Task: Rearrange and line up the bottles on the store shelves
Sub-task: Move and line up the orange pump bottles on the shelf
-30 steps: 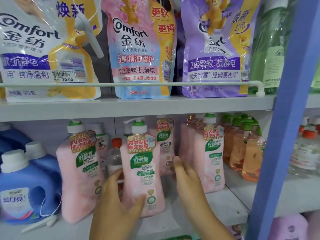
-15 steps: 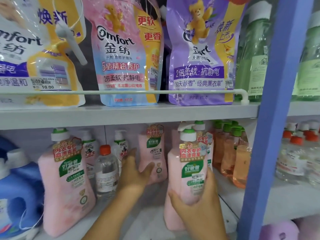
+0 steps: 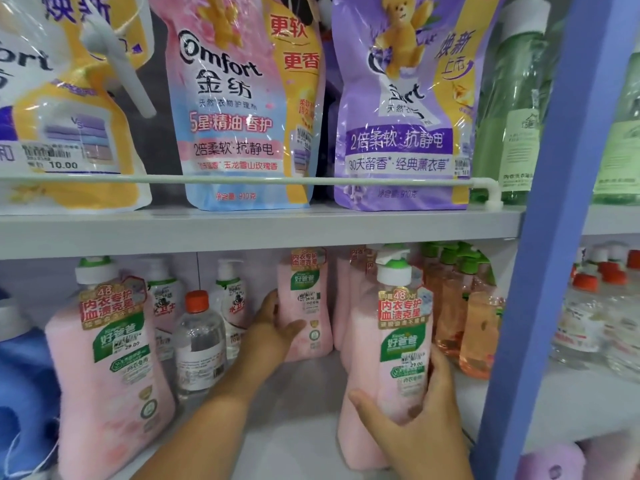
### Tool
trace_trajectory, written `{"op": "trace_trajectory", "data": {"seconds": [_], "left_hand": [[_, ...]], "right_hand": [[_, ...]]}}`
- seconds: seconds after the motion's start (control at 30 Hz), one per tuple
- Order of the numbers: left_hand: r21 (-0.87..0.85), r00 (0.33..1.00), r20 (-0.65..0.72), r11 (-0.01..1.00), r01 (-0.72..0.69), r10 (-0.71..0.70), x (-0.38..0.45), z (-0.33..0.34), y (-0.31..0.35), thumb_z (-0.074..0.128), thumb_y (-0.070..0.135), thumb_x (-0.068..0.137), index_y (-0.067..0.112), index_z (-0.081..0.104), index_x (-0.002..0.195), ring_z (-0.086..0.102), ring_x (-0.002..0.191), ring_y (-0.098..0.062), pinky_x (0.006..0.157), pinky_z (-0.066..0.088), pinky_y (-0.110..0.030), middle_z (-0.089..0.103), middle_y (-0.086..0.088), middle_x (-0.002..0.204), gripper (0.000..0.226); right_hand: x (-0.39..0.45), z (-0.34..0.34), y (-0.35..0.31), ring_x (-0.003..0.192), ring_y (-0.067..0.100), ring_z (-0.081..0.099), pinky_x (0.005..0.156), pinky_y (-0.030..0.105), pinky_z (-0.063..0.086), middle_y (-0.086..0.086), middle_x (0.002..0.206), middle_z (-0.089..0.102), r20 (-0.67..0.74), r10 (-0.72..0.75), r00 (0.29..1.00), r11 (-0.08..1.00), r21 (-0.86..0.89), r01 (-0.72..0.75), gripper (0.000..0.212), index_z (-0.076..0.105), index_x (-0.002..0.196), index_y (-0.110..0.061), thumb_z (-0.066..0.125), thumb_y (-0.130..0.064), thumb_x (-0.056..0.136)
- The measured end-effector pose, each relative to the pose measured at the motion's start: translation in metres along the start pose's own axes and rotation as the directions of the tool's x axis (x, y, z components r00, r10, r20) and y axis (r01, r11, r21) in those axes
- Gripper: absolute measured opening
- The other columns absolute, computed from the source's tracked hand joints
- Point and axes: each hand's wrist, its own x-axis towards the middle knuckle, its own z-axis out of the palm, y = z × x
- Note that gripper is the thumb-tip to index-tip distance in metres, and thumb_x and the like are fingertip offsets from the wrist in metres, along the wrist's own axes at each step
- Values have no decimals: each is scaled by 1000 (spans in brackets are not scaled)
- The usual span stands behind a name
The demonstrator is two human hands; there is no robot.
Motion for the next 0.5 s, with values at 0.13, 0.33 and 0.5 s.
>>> {"op": "trace_trajectory", "data": {"seconds": [0.13,0.33,0.5], "left_hand": [[-14,1000,10,1000,-26,27,0,1,-4,77,19,89,24,43,149,62,106,-13,89,51,-26,63,7,126,68],[-93,977,-211,996,8,-28,-27,-3,12,63,30,98,15,46,147,57,129,-29,106,46,-40,58,-8,141,53],[-242,994,-109,969,-38,11,-99,-25,41,52,60,92,43,62,112,66,99,-1,84,48,-27,73,23,103,29]], "right_hand": [[-5,16,-8,114,-8,53,101,29,47,-14,133,52,15,0,1000,1000,-17,0,126,30,143,-38,80,-66,31],[-9,55,-2,137,8,35,113,31,37,-16,148,27,95,-67,993,996,-51,72,123,7,155,-40,81,-64,59],[-16,65,7,145,2,20,113,3,15,-18,156,6,264,-213,941,938,-216,273,88,-8,157,-40,57,-33,99]]}}
